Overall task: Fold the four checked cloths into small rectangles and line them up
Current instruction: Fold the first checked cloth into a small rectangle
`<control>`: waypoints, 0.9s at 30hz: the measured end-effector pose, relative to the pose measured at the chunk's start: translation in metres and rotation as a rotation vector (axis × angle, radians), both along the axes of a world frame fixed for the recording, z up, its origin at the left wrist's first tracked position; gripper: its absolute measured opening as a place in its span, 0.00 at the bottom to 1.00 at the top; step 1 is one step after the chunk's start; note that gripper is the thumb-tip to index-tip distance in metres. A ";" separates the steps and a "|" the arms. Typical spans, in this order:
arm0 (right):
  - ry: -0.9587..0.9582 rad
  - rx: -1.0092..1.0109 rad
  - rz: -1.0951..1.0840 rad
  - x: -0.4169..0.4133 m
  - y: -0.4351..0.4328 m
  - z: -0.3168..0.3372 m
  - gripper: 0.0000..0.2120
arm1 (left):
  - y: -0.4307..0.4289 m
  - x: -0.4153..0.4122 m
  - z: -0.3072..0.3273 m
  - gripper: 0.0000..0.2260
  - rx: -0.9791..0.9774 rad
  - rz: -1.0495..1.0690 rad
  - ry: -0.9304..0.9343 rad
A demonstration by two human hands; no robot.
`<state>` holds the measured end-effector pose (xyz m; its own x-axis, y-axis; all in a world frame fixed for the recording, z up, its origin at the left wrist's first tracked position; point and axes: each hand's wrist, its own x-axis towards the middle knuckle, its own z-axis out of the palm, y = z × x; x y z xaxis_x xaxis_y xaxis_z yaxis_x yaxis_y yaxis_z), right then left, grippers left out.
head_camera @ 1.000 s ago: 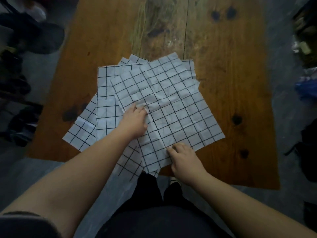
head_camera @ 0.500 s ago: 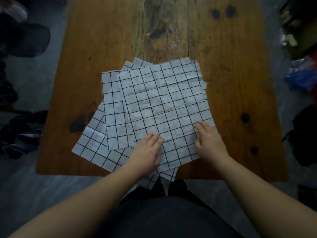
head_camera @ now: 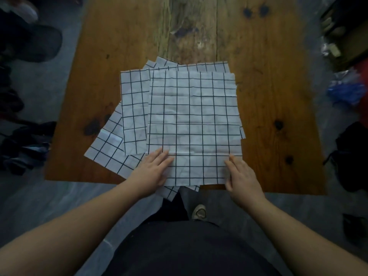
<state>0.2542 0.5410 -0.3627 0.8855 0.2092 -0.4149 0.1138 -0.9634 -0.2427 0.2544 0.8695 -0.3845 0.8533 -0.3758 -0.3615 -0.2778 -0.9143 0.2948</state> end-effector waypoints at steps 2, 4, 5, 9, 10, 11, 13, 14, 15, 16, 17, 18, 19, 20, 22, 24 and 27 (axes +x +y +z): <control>-0.025 0.002 0.098 -0.010 -0.010 -0.004 0.32 | -0.002 -0.020 -0.005 0.31 -0.003 -0.042 -0.065; -0.019 -0.032 0.186 -0.016 -0.021 -0.011 0.33 | -0.005 -0.038 -0.009 0.34 0.010 -0.057 -0.079; -0.009 -0.064 0.229 -0.020 -0.026 -0.015 0.34 | -0.006 -0.046 -0.012 0.35 0.016 -0.056 -0.065; -0.053 -0.095 0.297 -0.034 -0.044 -0.028 0.35 | -0.012 -0.068 -0.016 0.31 -0.027 -0.013 -0.045; -0.085 -0.093 0.302 -0.035 -0.047 -0.030 0.36 | -0.013 -0.071 -0.017 0.29 -0.048 0.006 -0.077; -0.123 -0.078 0.307 -0.036 -0.049 -0.032 0.35 | -0.016 -0.075 -0.018 0.28 -0.069 0.028 -0.112; -0.189 -0.017 0.299 -0.034 -0.052 -0.035 0.32 | -0.018 -0.076 -0.018 0.27 -0.116 0.055 -0.171; -0.217 0.020 0.295 -0.035 -0.054 -0.037 0.30 | -0.020 -0.078 -0.018 0.26 -0.131 0.072 -0.200; -0.244 0.062 0.289 -0.035 -0.056 -0.038 0.27 | -0.021 -0.079 -0.016 0.24 -0.139 0.087 -0.219; -0.262 0.118 0.279 -0.036 -0.057 -0.038 0.23 | -0.021 -0.080 -0.016 0.21 -0.148 0.102 -0.234; -0.281 0.182 0.268 -0.036 -0.059 -0.038 0.19 | -0.020 -0.082 -0.014 0.16 -0.157 0.115 -0.251; -0.297 0.237 0.260 -0.037 -0.060 -0.037 0.15 | -0.019 -0.085 -0.012 0.12 -0.170 0.128 -0.268; -0.302 0.270 0.250 -0.039 -0.061 -0.034 0.12 | -0.019 -0.088 -0.009 0.09 -0.186 0.151 -0.267; -0.296 0.289 0.236 -0.040 -0.063 -0.030 0.10 | -0.019 -0.090 -0.007 0.08 -0.205 0.183 -0.260; -0.269 0.330 0.174 -0.042 -0.066 -0.023 0.10 | -0.018 -0.094 0.003 0.06 -0.240 0.283 -0.228; -0.258 0.363 0.083 -0.045 -0.068 -0.012 0.11 | -0.015 -0.097 0.015 0.05 -0.263 0.369 -0.205; -0.299 0.414 0.008 -0.038 -0.068 0.009 0.10 | -0.010 -0.092 0.037 0.05 -0.312 0.457 -0.216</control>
